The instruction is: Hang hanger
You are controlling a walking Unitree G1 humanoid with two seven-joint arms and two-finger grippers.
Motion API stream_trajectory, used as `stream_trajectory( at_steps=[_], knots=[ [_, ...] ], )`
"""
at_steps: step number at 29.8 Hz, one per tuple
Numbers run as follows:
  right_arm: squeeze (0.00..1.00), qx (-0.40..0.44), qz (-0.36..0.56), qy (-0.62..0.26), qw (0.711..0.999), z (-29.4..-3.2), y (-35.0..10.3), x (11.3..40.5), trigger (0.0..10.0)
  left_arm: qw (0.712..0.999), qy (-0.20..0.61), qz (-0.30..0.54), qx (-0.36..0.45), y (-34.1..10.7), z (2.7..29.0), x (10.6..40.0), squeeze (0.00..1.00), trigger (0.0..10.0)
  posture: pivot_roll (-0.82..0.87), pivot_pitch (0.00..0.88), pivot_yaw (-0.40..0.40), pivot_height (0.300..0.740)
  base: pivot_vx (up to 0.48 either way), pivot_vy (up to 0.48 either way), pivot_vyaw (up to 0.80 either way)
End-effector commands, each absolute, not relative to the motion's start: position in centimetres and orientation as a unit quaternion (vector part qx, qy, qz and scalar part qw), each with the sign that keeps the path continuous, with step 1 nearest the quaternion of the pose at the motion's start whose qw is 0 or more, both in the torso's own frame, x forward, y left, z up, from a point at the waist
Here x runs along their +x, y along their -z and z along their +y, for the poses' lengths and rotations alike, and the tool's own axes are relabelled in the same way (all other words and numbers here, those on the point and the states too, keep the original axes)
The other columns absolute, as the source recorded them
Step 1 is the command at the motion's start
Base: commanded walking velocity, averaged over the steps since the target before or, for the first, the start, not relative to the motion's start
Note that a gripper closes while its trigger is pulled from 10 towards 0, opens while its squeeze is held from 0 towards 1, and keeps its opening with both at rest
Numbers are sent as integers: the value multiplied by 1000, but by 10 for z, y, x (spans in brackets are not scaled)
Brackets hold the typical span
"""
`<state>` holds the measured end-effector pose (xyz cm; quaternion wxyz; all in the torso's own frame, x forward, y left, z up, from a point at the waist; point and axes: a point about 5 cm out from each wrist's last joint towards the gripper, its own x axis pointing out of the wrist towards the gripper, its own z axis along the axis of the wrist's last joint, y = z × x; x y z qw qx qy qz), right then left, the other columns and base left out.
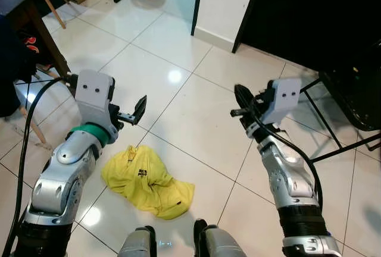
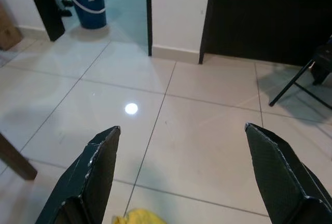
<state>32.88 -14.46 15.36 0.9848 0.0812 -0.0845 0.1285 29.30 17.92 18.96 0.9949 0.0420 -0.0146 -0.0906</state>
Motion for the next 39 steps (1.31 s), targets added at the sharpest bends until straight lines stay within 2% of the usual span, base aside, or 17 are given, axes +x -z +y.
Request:
stream_trajectory(
  at_steps=[1,7,10,12,13,15,17,21,29,31,39],
  knots=[
    [0,73,-70,-111,989,-149,-145,327,10000,997,65,22,21,-174,186,291,0,10000,41,116,18,740,0,0,0],
    [0,73,-62,-91,991,-147,-146,329,10000,997,26,60,-45,-166,193,289,0,10000,38,113,15,740,0,0,0],
    [0,80,-59,-85,991,-147,-146,329,10000,997,29,61,-25,-164,193,287,0,10000,37,114,14,740,0,0,0],
    [0,93,-57,-78,991,-148,-147,331,10000,994,51,72,63,-156,191,283,0,10000,35,119,15,740,0,0,0],
    [0,93,-57,-78,991,-148,-147,331,10000,994,51,72,63,-156,191,283,0,10000,35,119,15,740,0,0,0],
    [0,97,-54,-74,991,-149,-146,331,10000,994,44,88,56,-153,192,282,0,10000,31,122,16,740,0,0,0],
    [0,125,-36,-56,990,-153,-141,331,10000,995,-11,94,-24,-154,200,286,0,10000,25,128,15,740,0,0,0],
    [0,157,-17,-46,986,-155,-138,332,10000,996,-31,70,38,-154,205,288,0,10000,21,135,10,740,0,0,0],
    [0,153,-21,-49,987,-158,-137,330,10000,999,-13,32,19,-167,198,294,0,10000,12,143,1,740,0,0,0],
    [0,142,-32,-47,988,-157,-142,330,10000,999,-21,3,45,-177,198,306,0,10000,-12,144,-5,740,0,0,0],
    [0,129,-45,-36,990,-164,-147,329,10000,999,-33,-5,36,-181,200,312,0,10000,-26,149,-1,740,0,0,0]
  ],
)
